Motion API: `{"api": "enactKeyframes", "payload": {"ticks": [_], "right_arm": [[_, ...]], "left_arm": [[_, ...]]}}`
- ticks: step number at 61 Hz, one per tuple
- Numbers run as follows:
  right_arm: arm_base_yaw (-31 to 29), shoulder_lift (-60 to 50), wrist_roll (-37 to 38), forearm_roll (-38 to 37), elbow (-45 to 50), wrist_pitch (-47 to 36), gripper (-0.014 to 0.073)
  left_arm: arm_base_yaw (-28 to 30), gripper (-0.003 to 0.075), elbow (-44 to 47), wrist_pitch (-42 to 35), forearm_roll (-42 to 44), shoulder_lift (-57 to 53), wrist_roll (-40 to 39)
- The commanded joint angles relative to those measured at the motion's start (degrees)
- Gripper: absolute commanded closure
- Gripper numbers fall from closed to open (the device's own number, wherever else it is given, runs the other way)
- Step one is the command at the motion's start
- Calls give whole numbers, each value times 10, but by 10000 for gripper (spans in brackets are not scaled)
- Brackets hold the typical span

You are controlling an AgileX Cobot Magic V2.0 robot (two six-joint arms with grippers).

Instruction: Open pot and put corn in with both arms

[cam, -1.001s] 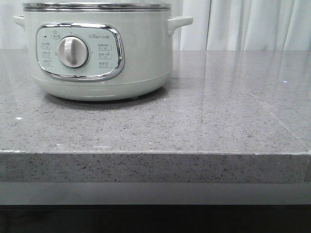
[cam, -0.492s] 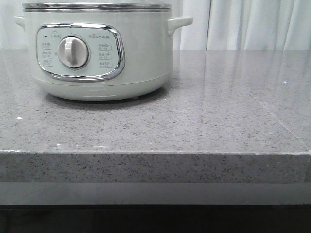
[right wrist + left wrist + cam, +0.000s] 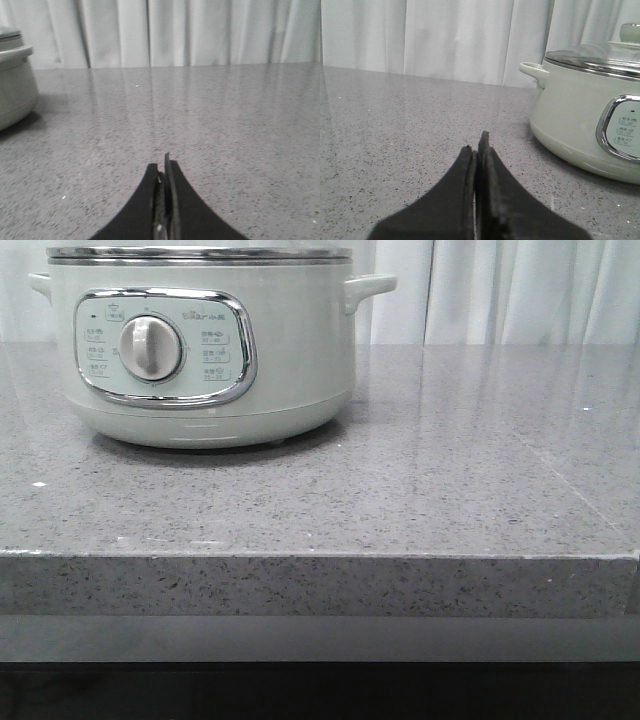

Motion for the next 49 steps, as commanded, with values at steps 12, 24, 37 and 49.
{"api": "enactKeyframes", "payload": {"ticks": [12, 24, 37, 49], "right_arm": [[-12, -14, 24, -31, 1, -70, 657], [-12, -14, 24, -31, 1, -72, 657], [-12, -14, 24, -31, 1, -72, 657], [-12, -14, 24, -31, 1, -72, 657]], "left_arm": [[-1, 741, 3, -48, -1, -10, -4], [-1, 741, 3, -48, -1, -10, -4], [-1, 741, 3, -48, -1, -10, -4], [-1, 741, 3, -48, -1, -10, -4]]}}
